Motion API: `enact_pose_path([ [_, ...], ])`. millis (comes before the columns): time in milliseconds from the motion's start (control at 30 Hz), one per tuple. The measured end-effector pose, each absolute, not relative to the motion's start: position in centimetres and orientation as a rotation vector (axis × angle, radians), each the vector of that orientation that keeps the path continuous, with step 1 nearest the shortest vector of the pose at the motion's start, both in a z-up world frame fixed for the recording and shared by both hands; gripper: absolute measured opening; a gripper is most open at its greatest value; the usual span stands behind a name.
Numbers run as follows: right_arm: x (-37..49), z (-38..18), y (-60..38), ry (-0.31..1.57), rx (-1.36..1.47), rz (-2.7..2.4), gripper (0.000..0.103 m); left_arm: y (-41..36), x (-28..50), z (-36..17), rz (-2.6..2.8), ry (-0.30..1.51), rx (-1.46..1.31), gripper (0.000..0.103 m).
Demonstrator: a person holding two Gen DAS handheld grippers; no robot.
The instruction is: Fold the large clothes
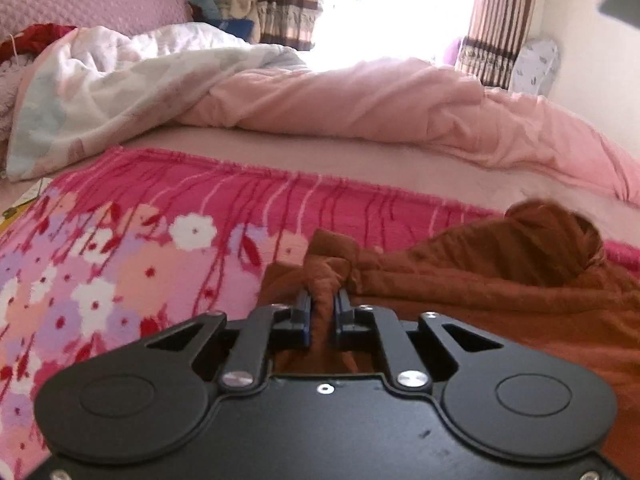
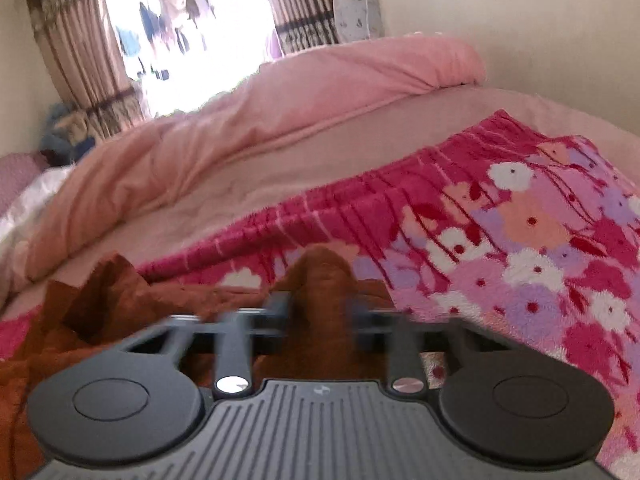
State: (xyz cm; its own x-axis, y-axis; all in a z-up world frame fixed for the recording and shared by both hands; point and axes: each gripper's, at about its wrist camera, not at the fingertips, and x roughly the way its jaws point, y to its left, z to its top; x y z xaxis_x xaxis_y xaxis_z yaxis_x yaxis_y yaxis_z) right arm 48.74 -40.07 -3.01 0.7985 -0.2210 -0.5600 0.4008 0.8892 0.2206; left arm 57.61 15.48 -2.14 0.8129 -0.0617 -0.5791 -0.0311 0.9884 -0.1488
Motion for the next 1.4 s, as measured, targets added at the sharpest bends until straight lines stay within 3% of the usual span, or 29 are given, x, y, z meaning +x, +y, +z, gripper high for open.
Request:
enact_pose_path([
  [167, 47.8, -1.6, -40.8, 0.465, 0.401, -0.346, 0.007, 16.7, 57.8, -0.8, -0.042, 0.566, -0.196, 0.009],
  [367, 49.8, -4.7, -42.2, 0.571, 0.455, -0.378, 0.008, 16.0, 60.2, -4.8, -0.002, 0.711, -0.149, 0.013],
  [433, 49.7, -5.2, -42.3, 0.563, 0.458, -0.379, 0.013, 15.5, 60.2, -4.8, 0.008, 0.715, -0.105, 0.019],
  [467, 49.8, -5.2, -42.2, 0.566, 0.445, -0.379, 0.014, 15.3, 60.3, -4.4, 0.024, 0.72, -0.079, 0.026],
  [500, 49.8, -5.1, -42.1, 0.568, 0.432, -0.384, 0.02, 15.1, 60.4, -4.0, 0.038, 0.725, -0.057, 0.041],
  [567, 49.5, -4.6, -41.9, 0.565, 0.407, -0.393, 0.034, 15.0, 59.8, -2.7, 0.096, 0.69, -0.009, 0.06],
  [633, 48.7, -3.7, -41.6, 0.537, 0.401, -0.398, 0.043, 14.9, 58.5, -1.0, 0.096, 0.632, -0.002, 0.06],
  [900, 45.2, 0.6, -33.9, 0.378, 0.301, -0.191, 0.044, 8.8, 51.6, 4.6, -0.161, 0.474, -0.042, 0.06],
  [967, 45.3, 0.5, -30.8, 0.394, 0.293, -0.07, 0.039, 6.3, 50.8, 4.0, -0.248, 0.499, -0.071, 0.06],
  [1067, 45.9, -0.9, -25.8, 0.441, 0.237, 0.039, 0.023, 2.9, 50.2, 1.9, -0.329, 0.548, -0.09, 0.058],
  [1233, 47.2, -3.9, -22.2, 0.518, 0.223, 0.102, 0.02, -0.1, 50.5, -0.8, -0.36, 0.606, -0.053, 0.059],
  [1400, 47.0, -4.5, -24.1, 0.523, 0.198, 0.031, 0.015, 2.7, 51.8, -1.6, -0.285, 0.625, -0.033, 0.063],
])
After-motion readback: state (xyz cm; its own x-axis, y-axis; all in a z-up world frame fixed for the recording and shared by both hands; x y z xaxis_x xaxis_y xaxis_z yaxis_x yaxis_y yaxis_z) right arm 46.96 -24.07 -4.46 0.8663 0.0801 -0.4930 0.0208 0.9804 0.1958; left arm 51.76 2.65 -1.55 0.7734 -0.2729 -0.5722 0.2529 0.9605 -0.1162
